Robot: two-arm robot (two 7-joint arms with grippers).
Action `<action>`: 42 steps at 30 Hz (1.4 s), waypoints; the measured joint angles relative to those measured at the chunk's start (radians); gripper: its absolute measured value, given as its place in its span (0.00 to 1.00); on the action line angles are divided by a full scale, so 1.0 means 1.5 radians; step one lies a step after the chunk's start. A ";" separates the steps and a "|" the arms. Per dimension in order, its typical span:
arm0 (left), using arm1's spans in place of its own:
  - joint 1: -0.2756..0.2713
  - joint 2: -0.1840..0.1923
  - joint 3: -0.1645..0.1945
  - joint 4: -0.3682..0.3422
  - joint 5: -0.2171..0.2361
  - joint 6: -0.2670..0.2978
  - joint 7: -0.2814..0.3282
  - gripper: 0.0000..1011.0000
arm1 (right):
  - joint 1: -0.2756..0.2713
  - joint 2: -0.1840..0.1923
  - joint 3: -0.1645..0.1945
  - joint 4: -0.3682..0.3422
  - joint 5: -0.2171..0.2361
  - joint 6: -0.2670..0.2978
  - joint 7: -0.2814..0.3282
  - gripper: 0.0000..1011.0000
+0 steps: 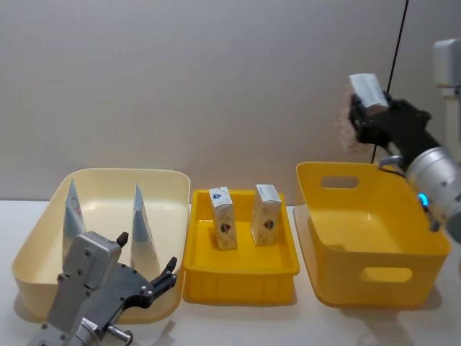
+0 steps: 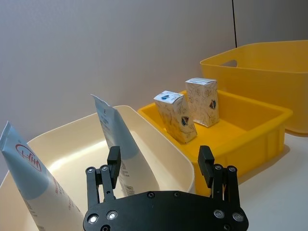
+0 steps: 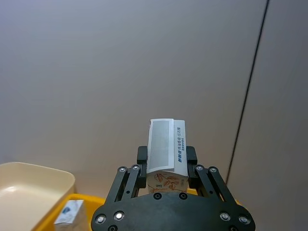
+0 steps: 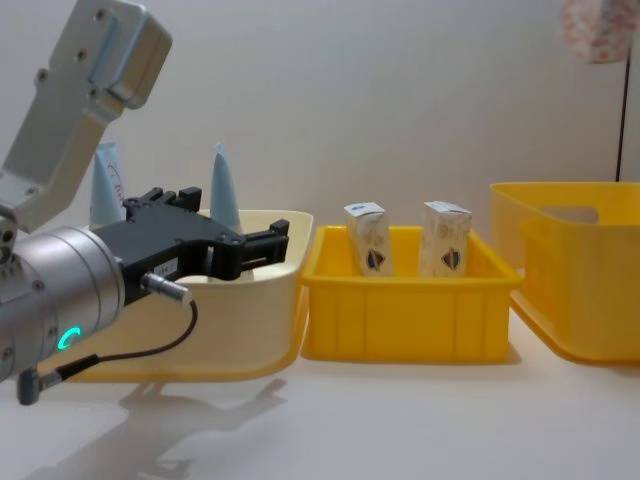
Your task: Bimanual collaborative sorting of washing and personal care products
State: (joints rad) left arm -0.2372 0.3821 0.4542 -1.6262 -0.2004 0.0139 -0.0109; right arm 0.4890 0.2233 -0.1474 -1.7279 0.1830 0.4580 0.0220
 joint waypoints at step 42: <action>0.000 0.000 0.000 0.000 0.000 0.000 0.000 0.99 | 0.009 -0.026 -0.004 0.159 -0.014 0.137 0.007 0.72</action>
State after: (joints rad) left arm -0.2371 0.3821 0.4542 -1.6262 -0.2003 0.0139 -0.0109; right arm 0.5027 0.1847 -0.1539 -1.4890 0.1622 0.6632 0.0319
